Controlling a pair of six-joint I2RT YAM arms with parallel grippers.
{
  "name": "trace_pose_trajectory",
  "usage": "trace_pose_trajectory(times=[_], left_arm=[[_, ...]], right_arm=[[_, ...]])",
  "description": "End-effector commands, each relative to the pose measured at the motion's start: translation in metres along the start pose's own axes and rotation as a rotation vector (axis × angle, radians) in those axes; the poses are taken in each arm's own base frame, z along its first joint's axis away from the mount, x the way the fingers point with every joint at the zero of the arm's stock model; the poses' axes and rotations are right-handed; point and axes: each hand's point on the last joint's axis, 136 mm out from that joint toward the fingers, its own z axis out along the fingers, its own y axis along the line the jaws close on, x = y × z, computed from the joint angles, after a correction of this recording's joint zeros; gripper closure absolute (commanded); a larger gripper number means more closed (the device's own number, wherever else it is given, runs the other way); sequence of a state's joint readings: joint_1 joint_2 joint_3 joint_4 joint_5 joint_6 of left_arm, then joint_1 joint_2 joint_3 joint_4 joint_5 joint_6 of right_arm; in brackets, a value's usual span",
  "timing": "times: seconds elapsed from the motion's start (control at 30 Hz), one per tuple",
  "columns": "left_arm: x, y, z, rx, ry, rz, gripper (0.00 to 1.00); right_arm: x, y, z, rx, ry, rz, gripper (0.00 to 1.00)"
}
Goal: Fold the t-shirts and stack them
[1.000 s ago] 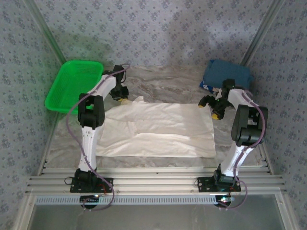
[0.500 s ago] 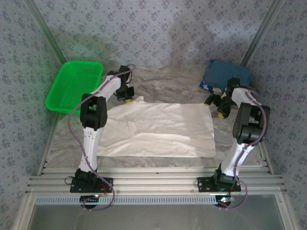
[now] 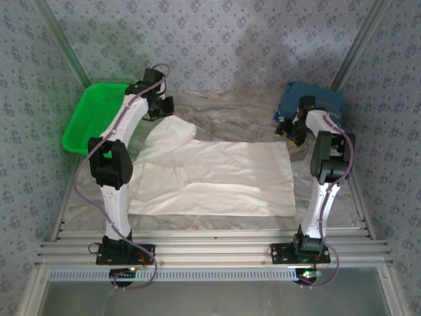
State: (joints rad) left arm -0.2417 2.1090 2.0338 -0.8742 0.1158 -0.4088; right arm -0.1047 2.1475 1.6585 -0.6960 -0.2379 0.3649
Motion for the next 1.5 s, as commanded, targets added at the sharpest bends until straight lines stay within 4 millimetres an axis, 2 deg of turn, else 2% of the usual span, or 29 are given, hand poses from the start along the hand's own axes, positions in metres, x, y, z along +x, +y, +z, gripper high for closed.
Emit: trace_pose_trajectory(times=[0.0,0.2,0.3,0.4,0.6,0.8,0.9,0.93,0.97,1.27,1.33,1.37,1.47], left_arm=[[0.002,0.003,-0.010,0.006,-0.003,0.011,1.00],[-0.006,0.017,-0.020,-0.005,-0.030,-0.007,1.00],[-0.009,0.023,-0.022,-0.010,-0.036,-0.013,1.00],[-0.012,0.026,-0.024,-0.010,-0.040,-0.013,1.00],[-0.014,0.032,-0.026,-0.014,-0.043,-0.017,1.00],[-0.019,0.042,-0.029,-0.009,-0.052,-0.037,1.00],[-0.021,0.048,-0.030,-0.012,-0.051,-0.047,1.00],[-0.021,0.050,-0.030,-0.012,-0.052,-0.050,1.00],[-0.022,0.052,-0.031,-0.013,-0.055,-0.053,1.00],[-0.029,0.058,-0.047,0.034,-0.086,-0.089,1.00],[-0.032,0.060,-0.052,0.040,-0.098,-0.100,1.00],[-0.026,0.064,-0.047,0.038,-0.081,-0.109,1.00],[-0.025,0.063,-0.048,0.054,-0.080,-0.106,1.00]], right_arm=[[-0.005,-0.003,0.006,0.060,0.011,-0.028,0.36],[0.003,-0.001,0.014,0.110,0.042,-0.096,0.47],[0.010,-0.001,0.020,0.133,0.065,-0.117,0.48],[0.009,-0.003,0.024,0.161,0.068,-0.137,0.50],[0.008,-0.004,0.027,0.202,0.075,-0.153,0.61],[0.009,-0.008,0.028,0.218,0.087,-0.153,0.79],[0.007,-0.005,0.025,0.214,0.079,-0.148,0.91],[0.005,-0.004,0.024,0.208,0.072,-0.143,0.98],[0.002,-0.002,0.021,0.204,0.063,-0.143,1.00],[-0.023,0.019,-0.022,0.113,-0.111,-0.107,1.00],[-0.027,0.022,-0.029,0.094,-0.147,-0.095,1.00],[-0.027,0.023,-0.031,0.085,-0.154,-0.092,1.00],[-0.027,0.025,-0.034,0.067,-0.156,-0.090,1.00]])
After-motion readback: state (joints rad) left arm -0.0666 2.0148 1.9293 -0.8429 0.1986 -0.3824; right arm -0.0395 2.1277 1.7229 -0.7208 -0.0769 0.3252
